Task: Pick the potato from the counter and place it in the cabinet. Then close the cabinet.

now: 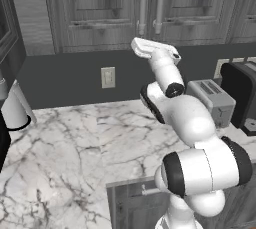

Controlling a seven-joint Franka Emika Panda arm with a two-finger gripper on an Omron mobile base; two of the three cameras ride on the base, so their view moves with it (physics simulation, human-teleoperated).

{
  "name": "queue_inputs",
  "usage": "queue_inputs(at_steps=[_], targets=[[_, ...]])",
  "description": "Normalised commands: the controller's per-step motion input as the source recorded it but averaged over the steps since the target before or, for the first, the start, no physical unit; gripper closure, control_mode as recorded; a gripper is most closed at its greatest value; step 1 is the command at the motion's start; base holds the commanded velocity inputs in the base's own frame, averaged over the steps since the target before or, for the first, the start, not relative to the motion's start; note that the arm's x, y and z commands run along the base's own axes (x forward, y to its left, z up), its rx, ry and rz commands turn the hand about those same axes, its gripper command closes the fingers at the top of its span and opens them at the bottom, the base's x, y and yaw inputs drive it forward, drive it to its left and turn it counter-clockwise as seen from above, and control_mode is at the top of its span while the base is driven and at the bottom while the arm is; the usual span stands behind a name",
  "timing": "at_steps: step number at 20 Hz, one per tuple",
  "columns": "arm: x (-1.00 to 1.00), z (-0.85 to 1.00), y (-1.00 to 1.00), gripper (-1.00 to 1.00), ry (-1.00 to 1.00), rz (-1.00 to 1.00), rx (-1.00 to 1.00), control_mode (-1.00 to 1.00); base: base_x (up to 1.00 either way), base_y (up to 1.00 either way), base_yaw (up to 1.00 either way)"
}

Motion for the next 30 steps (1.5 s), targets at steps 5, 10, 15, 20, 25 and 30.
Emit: queue_inputs(at_steps=[5, 10, 15, 20, 25, 30], targets=[[1.0, 0.09, -0.57, -1.0, 0.0, 0.04, 0.27, -1.0, 0.0, 0.0, 0.0], [1.0, 0.19, -0.4, -1.0, 0.03, 0.0, 0.21, -1.0, 0.0, 0.0, 0.0], [1.0, 0.15, -0.14, -1.0, 0.1, -0.12, -0.01, -1.0, 0.0, 0.0, 0.0], [1.0, 0.56, -0.04, -1.0, 0.41, -0.18, -0.09, -1.0, 0.0, 0.0, 0.0], [1.0, 0.86, -0.11, -1.0, 0.77, 0.07, 0.0, -1.0, 0.0, 0.0, 0.0], [-0.09, 0.82, -0.07, -1.0, 0.73, 0.24, -0.03, -1.0, 0.0, 0.0, 0.0]])
